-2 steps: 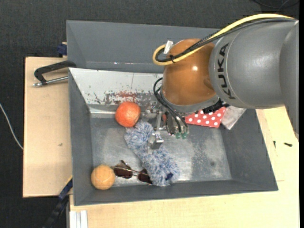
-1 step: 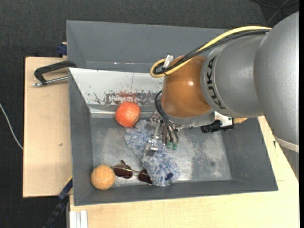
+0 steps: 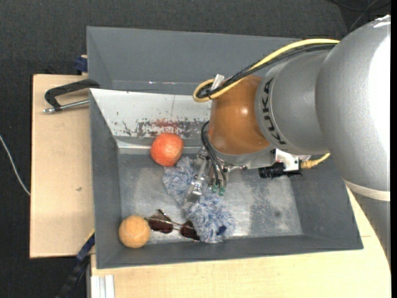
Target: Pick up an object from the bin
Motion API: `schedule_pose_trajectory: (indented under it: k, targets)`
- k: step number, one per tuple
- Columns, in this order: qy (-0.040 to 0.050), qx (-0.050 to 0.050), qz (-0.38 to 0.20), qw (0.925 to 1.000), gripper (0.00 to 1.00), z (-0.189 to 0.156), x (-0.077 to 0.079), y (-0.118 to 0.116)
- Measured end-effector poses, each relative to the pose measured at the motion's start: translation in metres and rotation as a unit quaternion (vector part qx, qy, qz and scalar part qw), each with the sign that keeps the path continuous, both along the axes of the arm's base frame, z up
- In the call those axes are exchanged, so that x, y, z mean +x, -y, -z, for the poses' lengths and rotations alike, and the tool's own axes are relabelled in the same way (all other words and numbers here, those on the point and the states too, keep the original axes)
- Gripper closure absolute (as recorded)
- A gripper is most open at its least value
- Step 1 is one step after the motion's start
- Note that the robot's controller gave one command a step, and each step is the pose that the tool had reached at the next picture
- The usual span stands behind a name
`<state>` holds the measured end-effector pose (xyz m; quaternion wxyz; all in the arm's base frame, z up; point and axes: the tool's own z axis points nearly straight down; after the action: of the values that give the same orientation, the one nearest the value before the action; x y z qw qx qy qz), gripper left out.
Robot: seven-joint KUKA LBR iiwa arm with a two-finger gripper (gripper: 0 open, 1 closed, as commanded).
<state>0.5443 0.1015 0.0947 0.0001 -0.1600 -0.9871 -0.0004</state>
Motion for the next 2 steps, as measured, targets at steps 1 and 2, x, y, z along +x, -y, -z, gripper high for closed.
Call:
schedule_pose_trajectory:
  k: [1, 2]
  targets:
    - [0.0008, 0.0, -0.13, 0.9916, 0.0, 0.013, -0.0012, 0.002]
    - [0.0041, 0.004, 0.084, 0.9964, 1.0, 0.0187, -0.005, 0.0113]
